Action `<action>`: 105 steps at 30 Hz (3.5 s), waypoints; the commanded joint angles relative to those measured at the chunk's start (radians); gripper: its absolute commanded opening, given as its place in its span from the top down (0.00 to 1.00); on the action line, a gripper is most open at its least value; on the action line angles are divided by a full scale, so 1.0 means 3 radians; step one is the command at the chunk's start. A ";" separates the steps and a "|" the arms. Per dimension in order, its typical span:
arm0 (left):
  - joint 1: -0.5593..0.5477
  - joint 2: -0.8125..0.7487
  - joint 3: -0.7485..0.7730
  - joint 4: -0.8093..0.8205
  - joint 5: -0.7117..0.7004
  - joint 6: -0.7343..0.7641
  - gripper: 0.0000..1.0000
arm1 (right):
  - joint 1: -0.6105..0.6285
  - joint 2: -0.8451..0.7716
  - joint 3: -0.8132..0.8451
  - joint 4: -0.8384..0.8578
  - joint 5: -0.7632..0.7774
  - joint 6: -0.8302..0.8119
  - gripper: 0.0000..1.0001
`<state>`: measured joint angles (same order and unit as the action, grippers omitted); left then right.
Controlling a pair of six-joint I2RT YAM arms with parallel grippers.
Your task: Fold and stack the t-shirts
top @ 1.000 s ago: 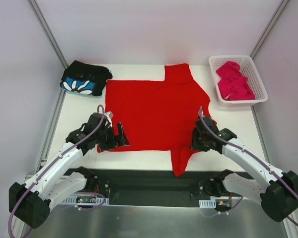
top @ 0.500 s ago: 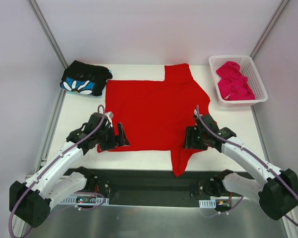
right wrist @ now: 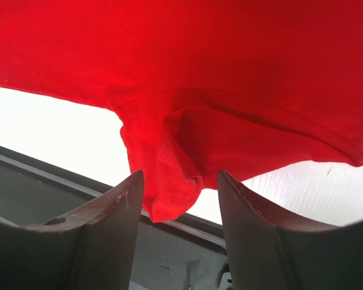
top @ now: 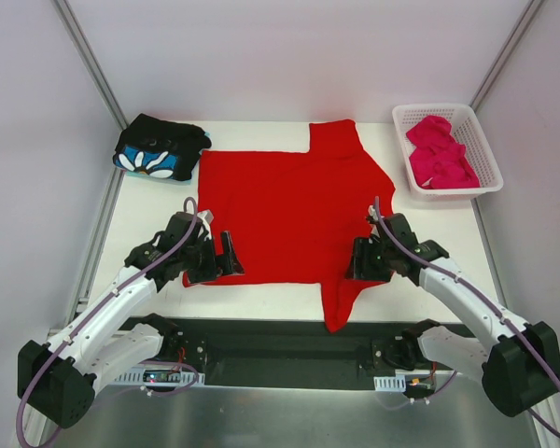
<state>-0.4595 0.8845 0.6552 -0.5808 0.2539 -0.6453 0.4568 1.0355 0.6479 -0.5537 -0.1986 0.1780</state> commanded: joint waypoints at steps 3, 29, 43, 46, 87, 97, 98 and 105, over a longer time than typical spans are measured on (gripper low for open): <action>-0.0028 0.0002 0.0056 0.0029 0.0044 0.0003 0.13 | -0.0117 0.0122 -0.0063 0.0127 -0.0182 -0.0087 0.47; -0.0028 0.0023 0.0040 0.0029 0.0038 0.0013 0.12 | -0.0117 0.0296 -0.0105 0.0240 -0.0315 -0.0138 0.88; 0.0028 -0.0202 -0.0317 0.0136 -0.0671 -0.0359 0.13 | -0.0117 -0.0133 0.0509 -0.0557 -0.0100 -0.0271 0.99; 0.0140 -0.0411 -0.0496 0.0253 -0.0749 -0.0559 0.15 | -0.0122 -0.0245 0.0520 -0.0624 -0.0100 -0.0286 0.99; 0.0591 -0.0151 -0.0317 -0.0523 -0.1777 -0.2001 0.38 | -0.0142 -0.0230 0.0423 -0.0547 -0.0596 -0.0404 0.99; 0.0591 0.0099 -0.0405 -0.0350 -0.1649 -0.2062 0.48 | -0.0142 -0.0261 0.0448 -0.0583 -0.0570 -0.0409 0.99; 0.0591 0.0150 -0.0399 -0.0334 -0.1649 -0.2062 0.49 | -0.0147 -0.0261 0.0463 -0.0588 -0.0570 -0.0409 0.99; 0.0591 0.0299 -0.0405 -0.0237 -0.1664 -0.2083 0.48 | -0.0152 -0.0266 0.0494 -0.0604 -0.0576 -0.0409 0.99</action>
<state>-0.2867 0.9585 0.5404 -0.6689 -0.2417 -1.2503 0.4202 0.9707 0.7750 -0.7380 -0.3565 0.0654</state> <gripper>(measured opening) 0.518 0.015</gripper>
